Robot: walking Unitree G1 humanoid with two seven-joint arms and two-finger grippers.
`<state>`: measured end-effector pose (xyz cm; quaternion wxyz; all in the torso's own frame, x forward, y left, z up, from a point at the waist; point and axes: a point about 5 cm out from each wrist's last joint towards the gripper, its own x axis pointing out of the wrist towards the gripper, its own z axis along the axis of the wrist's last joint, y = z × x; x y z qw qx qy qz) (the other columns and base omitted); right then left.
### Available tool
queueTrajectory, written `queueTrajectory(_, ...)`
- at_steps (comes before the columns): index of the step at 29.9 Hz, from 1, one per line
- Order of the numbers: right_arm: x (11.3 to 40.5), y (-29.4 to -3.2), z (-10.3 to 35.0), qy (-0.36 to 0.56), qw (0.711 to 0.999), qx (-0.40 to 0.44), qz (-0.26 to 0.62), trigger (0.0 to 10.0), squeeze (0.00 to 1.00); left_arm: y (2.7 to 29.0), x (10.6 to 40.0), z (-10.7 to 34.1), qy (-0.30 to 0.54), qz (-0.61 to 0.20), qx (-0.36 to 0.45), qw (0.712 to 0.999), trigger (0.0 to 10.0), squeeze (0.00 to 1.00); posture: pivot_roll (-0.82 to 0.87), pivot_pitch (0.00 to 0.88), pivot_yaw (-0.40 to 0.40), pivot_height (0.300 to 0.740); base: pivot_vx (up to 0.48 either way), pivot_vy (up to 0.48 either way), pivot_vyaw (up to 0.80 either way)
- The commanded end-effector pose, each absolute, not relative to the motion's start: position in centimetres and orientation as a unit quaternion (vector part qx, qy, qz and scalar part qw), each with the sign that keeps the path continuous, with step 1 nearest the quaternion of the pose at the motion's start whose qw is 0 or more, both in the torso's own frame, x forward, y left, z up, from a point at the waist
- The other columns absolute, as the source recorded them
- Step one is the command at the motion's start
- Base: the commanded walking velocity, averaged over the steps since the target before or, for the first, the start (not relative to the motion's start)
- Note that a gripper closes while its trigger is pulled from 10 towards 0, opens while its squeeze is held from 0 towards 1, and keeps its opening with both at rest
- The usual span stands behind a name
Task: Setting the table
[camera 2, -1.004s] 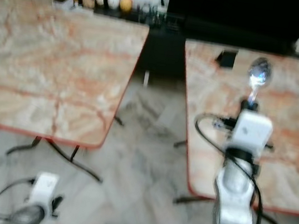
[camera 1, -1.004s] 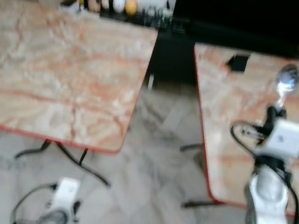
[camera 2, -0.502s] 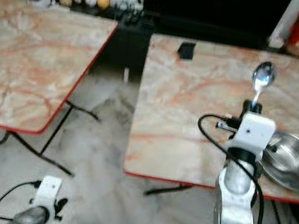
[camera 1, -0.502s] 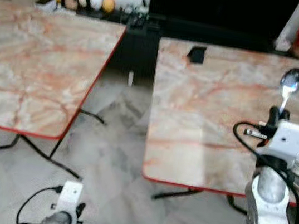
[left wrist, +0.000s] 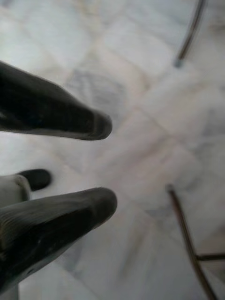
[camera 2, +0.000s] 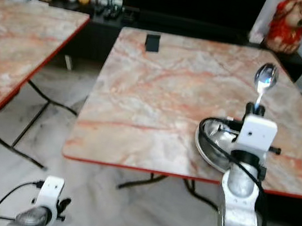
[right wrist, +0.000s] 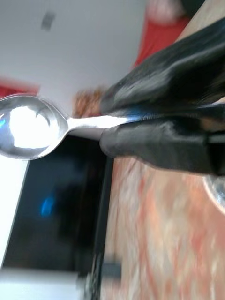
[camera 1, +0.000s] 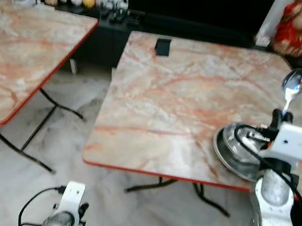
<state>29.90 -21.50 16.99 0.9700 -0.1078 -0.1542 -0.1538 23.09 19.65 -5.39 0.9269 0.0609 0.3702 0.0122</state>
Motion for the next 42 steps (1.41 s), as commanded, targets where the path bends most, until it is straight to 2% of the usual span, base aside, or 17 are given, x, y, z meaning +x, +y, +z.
queueTrajectory(1,29.9,-21.6,17.6,-0.166,0.968,-0.112,-0.154,10.0,0.00,19.5,22.9,-5.5,0.373,0.010,0.061,0.926,10.0,0.00,0.04,0.000,-0.034,0.740,0.000,-0.472,0.79)
queueTrajectory(4,30.0,-21.7,17.6,-0.165,0.968,-0.108,-0.154,10.0,0.00,19.5,22.9,-5.5,0.373,0.010,0.061,0.926,10.0,0.00,0.04,0.000,-0.035,0.740,0.000,-0.429,0.00)
queueTrajectory(23,29.9,-22.5,17.6,-0.161,0.966,-0.094,-0.176,10.0,0.00,19.7,23.0,-5.4,0.369,0.017,0.046,0.928,10.0,0.00,0.04,0.000,-0.030,0.740,0.000,0.000,0.00)
queueTrajectory(27,29.7,-23.9,17.4,-0.146,0.964,-0.070,-0.211,10.0,0.00,19.7,23.0,-5.4,0.368,0.017,0.045,0.928,10.0,0.00,0.04,0.000,-0.028,0.740,0.000,0.000,0.00)
queueTrajectory(29,29.6,-25.4,17.2,-0.130,0.962,-0.055,-0.233,10.0,0.00,19.8,23.0,-5.4,0.369,0.016,0.044,0.928,10.0,0.00,0.03,0.000,-0.025,0.740,0.000,0.000,0.00)
queueTrajectory(33,29.7,-26.3,17.1,-0.110,0.963,-0.080,-0.232,10.0,0.00,19.8,23.0,-5.4,0.369,0.016,0.043,0.928,10.0,0.00,0.03,0.000,-0.024,0.740,0.000,0.000,0.00)
queueTrajectory(36,29.8,-28.6,16.3,-0.051,0.964,-0.102,-0.242,10.0,0.00,19.7,23.0,-5.4,0.369,0.014,0.042,0.928,10.0,0.00,0.02,0.000,-0.019,0.740,0.000,0.000,0.00)
queueTrajectory(42,30.9,-30.0,15.9,0.020,0.970,-0.093,-0.223,10.0,0.00,19.6,23.1,-5.4,0.369,0.012,0.041,0.928,10.0,0.00,0.01,0.000,-0.011,0.740,0.000,0.000,0.00)
